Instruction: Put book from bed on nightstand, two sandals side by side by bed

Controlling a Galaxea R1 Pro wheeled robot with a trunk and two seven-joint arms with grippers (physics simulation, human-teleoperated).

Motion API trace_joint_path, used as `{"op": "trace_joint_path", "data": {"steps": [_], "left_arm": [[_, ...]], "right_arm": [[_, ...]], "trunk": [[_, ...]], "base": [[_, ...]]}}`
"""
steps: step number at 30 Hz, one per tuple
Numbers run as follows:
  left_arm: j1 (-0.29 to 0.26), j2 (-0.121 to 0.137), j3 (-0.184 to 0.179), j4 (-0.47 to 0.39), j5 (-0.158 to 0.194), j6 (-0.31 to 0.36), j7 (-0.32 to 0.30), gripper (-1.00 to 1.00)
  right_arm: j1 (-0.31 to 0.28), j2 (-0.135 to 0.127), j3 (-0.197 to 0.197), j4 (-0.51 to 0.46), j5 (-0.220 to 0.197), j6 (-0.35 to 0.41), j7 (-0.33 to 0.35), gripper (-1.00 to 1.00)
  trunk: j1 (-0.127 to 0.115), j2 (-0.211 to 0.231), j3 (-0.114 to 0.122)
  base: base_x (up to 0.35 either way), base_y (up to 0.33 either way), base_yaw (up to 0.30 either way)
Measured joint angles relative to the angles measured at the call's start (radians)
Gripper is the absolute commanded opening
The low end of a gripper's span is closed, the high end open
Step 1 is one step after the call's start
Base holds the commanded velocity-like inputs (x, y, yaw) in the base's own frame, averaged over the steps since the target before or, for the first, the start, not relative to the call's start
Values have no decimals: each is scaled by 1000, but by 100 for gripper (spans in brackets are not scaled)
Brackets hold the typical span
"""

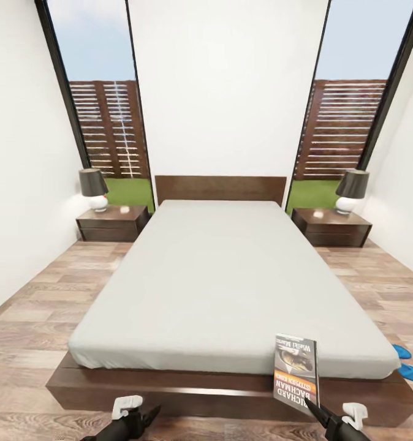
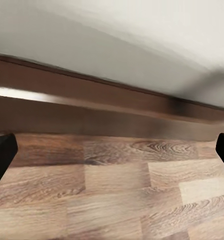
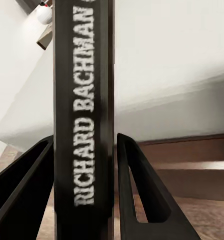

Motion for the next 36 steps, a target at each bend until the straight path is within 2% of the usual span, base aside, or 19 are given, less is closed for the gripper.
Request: {"op": "trace_joint_path", "data": {"steps": [7,12,18,26,32,34,36], "left_arm": [[0,0,0,0,0,0,3,100],[0,2,0,1,0,0,30,100],[65,37,0,0,-3,-2,120,100],[88,71,0,0,-3,-3,137,100],[119,76,0,0,-4,-5,162,100],[121,75,-2,0,-10,-4,182,100],[122,75,-6,0,-45,-4,198,100]], "right_arm": [[0,1,1,0,0,0,0,-100],[0,1,1,0,0,0,-1,-100],[0,0,1,0,0,0,0,-100],[0,0,1,0,0,0,0,-100],[0,0,1,0,0,0,0,-100],[0,0,1,0,0,0,0,-100],[0,0,1,0,0,0,0,-100]], "trunk": [[0,0,0],[0,0,0],[0,0,0],[0,0,0],[0,0,0],[0,0,0],[0,0,0]], "base": [[0,0,292],[0,0,292],[0,0,292],[0,0,292],[0,0,292],[0,0,292],[0,0,292]]}}
